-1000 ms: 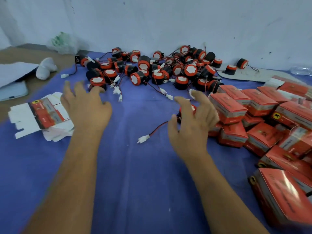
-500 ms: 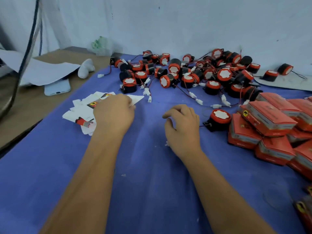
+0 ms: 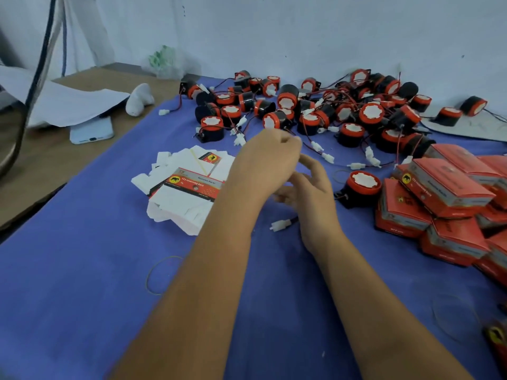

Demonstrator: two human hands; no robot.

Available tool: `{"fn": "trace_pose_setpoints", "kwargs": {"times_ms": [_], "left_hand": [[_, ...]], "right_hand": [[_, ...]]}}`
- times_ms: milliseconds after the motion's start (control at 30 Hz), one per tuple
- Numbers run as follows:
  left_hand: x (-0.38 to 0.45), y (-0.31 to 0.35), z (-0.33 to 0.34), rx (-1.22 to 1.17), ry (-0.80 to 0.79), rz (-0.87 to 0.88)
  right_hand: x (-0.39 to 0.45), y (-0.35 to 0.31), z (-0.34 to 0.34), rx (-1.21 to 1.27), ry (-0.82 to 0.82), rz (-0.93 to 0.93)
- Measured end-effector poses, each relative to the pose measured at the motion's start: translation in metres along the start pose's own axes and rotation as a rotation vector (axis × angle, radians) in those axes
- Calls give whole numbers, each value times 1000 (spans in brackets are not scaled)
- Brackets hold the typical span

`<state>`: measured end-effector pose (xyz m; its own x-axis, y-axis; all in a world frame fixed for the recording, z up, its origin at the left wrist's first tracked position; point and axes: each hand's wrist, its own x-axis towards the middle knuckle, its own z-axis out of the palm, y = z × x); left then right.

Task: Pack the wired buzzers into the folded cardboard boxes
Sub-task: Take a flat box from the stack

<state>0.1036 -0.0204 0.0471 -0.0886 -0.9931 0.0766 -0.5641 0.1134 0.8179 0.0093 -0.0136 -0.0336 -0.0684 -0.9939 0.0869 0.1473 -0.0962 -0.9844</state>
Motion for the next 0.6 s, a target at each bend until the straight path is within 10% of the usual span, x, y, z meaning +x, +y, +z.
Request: {"fn": "trace_pose_setpoints", "kwargs": {"times_ms": [133,333,600], "left_hand": [[7,-2,-7,-85,139,142],[16,-27,-41,-144,290,68],[13,-37,-55,-709,681,169]], "right_hand": [[-3,5,2,-590,52,-247],[-23,8,34,-1142,-523,-652],[-12,7,15,-740,-50,-560]]}}
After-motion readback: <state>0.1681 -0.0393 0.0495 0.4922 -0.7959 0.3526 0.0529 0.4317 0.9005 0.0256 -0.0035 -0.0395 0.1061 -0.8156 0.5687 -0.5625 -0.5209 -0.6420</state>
